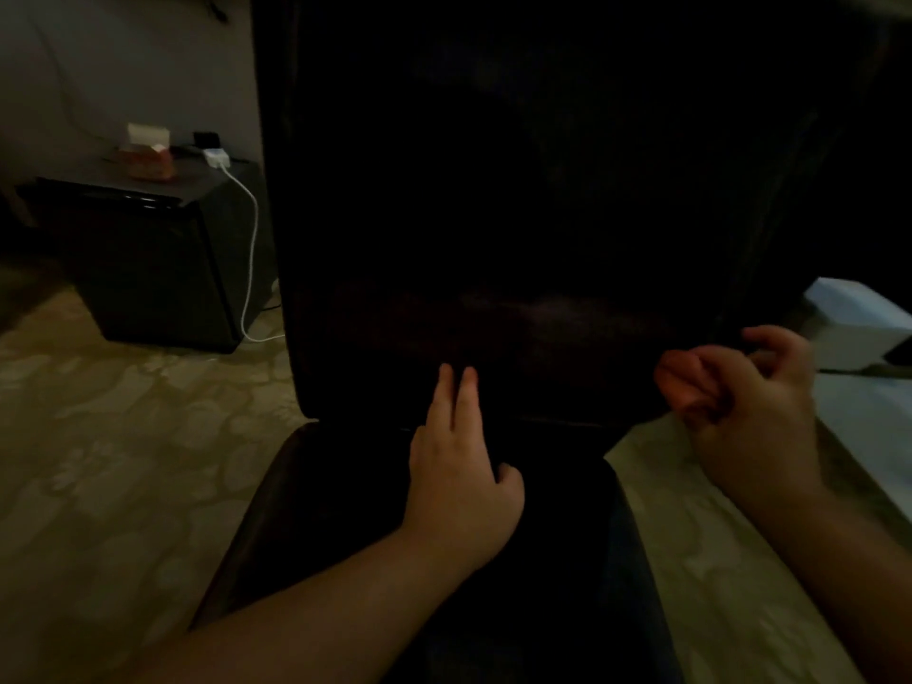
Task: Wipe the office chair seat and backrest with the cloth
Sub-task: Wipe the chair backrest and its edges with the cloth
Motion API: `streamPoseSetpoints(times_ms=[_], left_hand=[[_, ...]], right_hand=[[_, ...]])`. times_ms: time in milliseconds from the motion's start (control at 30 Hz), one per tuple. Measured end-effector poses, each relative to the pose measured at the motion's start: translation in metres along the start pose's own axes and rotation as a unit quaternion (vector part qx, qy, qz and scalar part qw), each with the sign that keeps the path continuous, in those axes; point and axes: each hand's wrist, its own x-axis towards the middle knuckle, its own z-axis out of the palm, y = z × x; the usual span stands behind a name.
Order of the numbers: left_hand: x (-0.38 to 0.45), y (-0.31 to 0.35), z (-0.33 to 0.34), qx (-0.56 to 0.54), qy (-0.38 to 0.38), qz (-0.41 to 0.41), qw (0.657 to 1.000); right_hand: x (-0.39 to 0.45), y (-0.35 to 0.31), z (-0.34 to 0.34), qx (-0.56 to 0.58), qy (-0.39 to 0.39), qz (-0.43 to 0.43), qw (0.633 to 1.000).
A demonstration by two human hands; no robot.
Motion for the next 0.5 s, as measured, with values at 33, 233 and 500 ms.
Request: streamPoseSetpoints(times_ms=[33, 233, 500], left_hand=[[-0.002, -0.001, 0.009, 0.022, -0.02, 0.005, 1.0], [0.014, -0.004, 0.038, 0.075, -0.14, -0.001, 0.987], [0.036, -0.064, 0.034, 0.279, -0.336, -0.066, 0.897]], right_hand=[[-0.01, 0.006, -0.001, 0.001, -0.011, 0.005, 1.0], [0.022, 0.003, 0.002, 0.013, 0.047, -0.038, 0.998], [0.045, -0.009, 0.051, -0.011, -0.008, -0.225, 0.974]])
